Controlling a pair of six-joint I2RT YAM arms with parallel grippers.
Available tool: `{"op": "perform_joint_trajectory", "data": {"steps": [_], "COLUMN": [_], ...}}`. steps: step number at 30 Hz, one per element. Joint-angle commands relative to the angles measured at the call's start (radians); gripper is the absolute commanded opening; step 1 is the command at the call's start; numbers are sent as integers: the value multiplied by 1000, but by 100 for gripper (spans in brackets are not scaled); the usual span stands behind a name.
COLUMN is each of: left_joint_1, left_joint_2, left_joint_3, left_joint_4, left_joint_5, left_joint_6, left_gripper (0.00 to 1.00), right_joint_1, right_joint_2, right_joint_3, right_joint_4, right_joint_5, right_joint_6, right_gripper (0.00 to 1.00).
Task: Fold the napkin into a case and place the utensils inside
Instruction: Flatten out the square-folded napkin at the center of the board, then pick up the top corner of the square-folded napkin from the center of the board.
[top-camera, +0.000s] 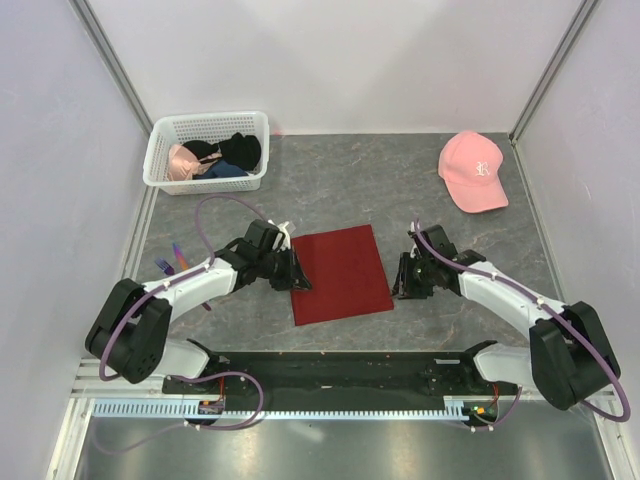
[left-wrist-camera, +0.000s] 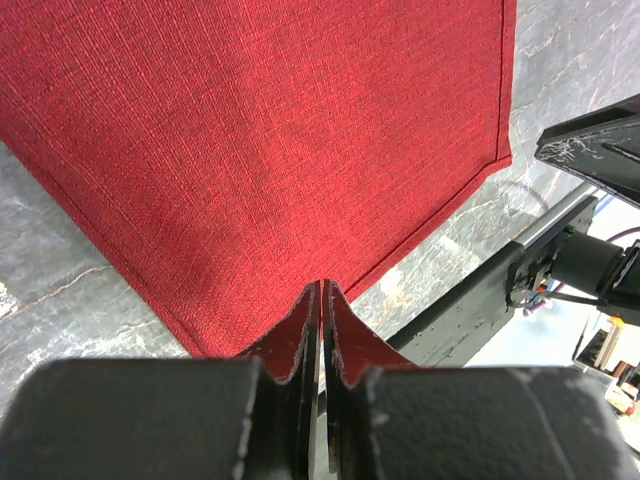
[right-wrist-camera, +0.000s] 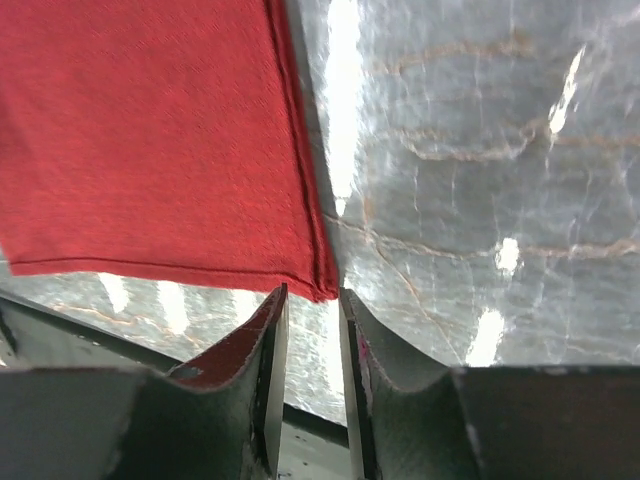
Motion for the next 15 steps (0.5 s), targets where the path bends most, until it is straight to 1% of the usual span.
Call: {"op": "perform_joint_trajectory", "data": {"steps": [1, 15], "left_joint_1": [-5, -5], "left_joint_2": [-30, -32], "left_joint_3": [-7, -17], "left_joint_4": [20, 20], "left_joint_5": [4, 1], "left_joint_6": [-6, -14], "left_gripper": [8, 8], "right_joint_1": [37, 56], "right_joint_2": [-12, 48], "right_joint_3": [-30, -51], "right_joint_4": [-6, 85], "right_joint_5": [39, 0], "right_joint_6": [39, 60], "right_gripper": [33, 29]}}
